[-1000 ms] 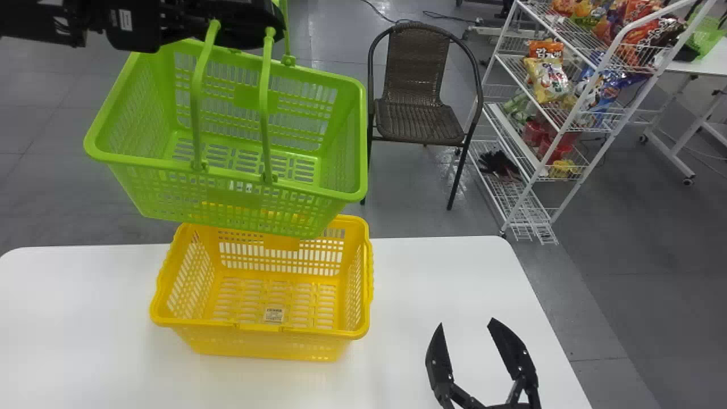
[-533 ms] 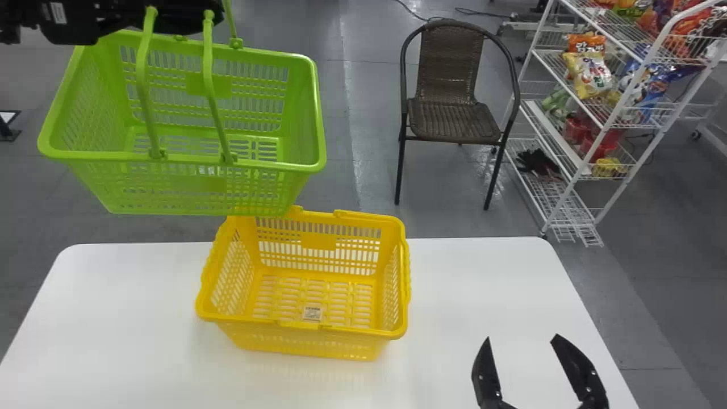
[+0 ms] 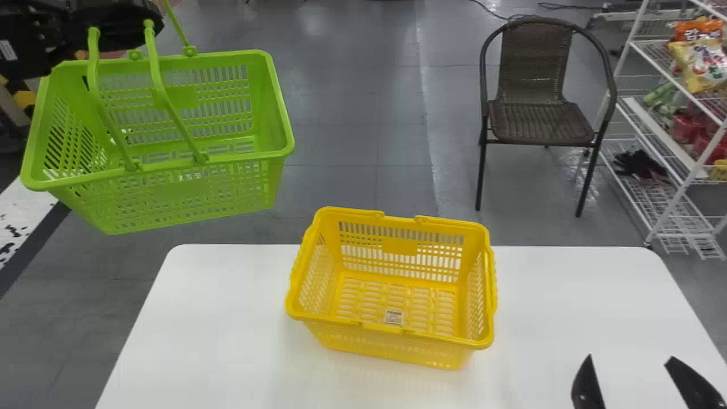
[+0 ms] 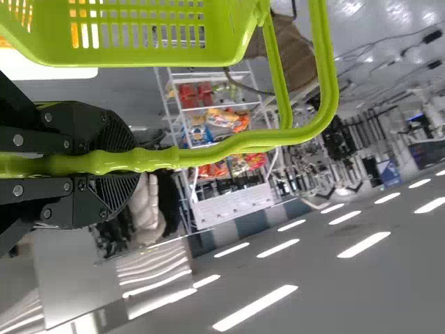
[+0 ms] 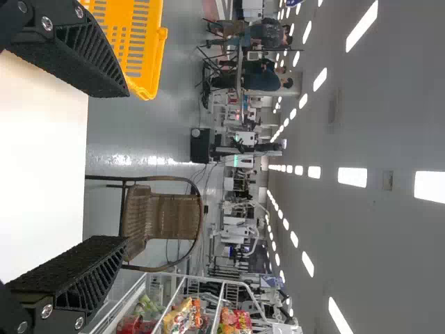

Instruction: Grasp handle with right gripper to insert into left gripper then lift and swing left to center

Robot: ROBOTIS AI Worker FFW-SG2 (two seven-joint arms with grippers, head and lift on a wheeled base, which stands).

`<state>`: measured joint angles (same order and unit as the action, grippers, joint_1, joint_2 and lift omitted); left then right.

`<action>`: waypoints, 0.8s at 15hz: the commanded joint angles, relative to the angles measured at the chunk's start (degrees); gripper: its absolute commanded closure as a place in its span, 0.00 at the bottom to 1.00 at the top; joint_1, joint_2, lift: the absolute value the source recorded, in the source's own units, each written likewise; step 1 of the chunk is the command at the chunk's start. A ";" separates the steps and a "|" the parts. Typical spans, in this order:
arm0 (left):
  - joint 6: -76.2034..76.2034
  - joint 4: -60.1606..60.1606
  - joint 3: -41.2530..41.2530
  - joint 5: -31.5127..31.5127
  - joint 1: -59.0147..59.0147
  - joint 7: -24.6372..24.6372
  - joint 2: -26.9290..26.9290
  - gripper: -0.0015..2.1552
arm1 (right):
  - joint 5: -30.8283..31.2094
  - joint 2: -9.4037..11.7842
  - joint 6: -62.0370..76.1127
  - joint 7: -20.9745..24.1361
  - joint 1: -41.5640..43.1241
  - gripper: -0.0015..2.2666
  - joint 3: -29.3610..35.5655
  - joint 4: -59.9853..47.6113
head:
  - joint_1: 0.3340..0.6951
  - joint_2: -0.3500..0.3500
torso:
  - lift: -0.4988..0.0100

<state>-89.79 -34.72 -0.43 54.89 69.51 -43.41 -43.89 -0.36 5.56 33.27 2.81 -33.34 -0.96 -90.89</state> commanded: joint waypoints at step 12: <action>-0.24 -22.32 33.21 5.06 -49.20 -7.83 -11.92 0.88 | -1.57 0.86 1.23 -1.23 0.03 0.04 1.58 2.03 | 1.00 0.97 | 0.98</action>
<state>-89.79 -53.48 26.56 59.90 28.15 -50.67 -55.80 -1.79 6.41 34.25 1.60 -33.31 0.38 -89.29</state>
